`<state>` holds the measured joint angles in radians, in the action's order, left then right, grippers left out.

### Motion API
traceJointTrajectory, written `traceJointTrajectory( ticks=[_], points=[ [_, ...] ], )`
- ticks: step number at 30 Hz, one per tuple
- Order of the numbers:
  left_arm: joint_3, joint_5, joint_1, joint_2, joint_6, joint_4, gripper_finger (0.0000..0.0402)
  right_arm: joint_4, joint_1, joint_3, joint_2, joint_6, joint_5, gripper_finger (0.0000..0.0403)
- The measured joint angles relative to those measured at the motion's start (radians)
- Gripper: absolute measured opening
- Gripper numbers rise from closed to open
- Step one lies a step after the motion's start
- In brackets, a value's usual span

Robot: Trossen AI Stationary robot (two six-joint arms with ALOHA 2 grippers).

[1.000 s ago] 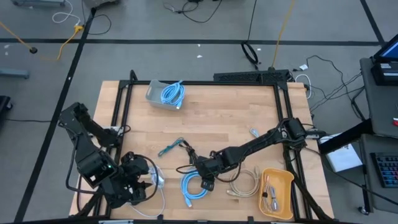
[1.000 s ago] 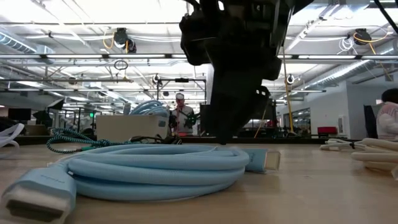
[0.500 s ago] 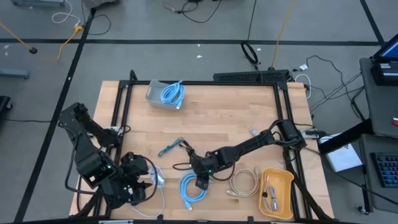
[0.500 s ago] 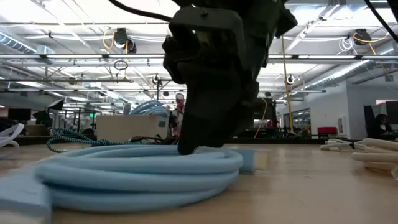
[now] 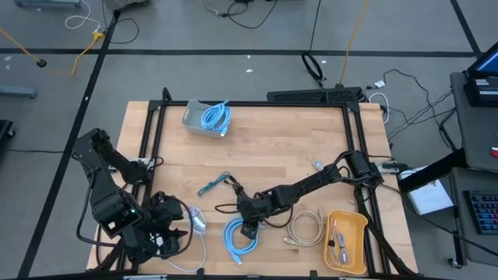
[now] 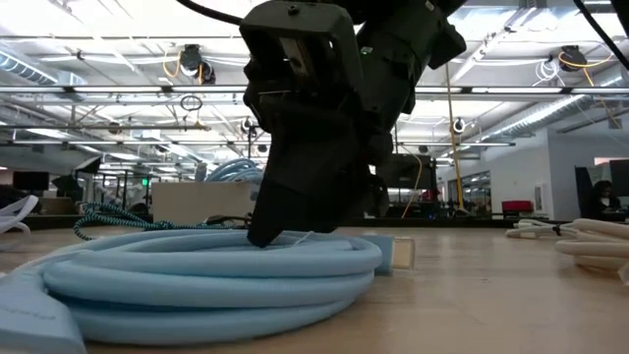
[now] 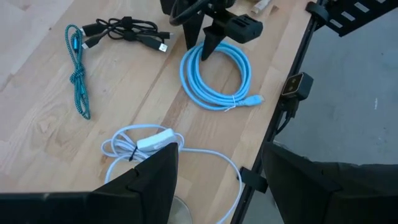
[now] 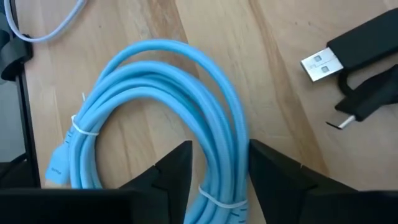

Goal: Pick & Place USB Port
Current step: Put the blue HDMI cable into the gray bin

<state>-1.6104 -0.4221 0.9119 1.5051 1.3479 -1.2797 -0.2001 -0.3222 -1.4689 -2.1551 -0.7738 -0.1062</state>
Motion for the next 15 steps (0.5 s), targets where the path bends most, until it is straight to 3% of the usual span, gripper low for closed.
traceJointTrajectory(
  ticks=[6, 13, 15],
  points=[
    [0.000, -0.004, 0.009, 0.000, 0.001, 0.000, 0.0234, -0.010, 0.000, 0.000, -0.002, -0.012, 0.004, 0.0119],
    [0.000, -0.024, 0.027, 0.000, 0.017, -0.003, 0.0234, -0.025, -0.001, 0.001, -0.005, -0.008, -0.004, 0.0028],
    [0.000, -0.024, 0.027, 0.000, 0.017, -0.003, 0.0234, -0.020, -0.001, 0.001, -0.005, -0.006, -0.004, 0.0026]
  ],
)
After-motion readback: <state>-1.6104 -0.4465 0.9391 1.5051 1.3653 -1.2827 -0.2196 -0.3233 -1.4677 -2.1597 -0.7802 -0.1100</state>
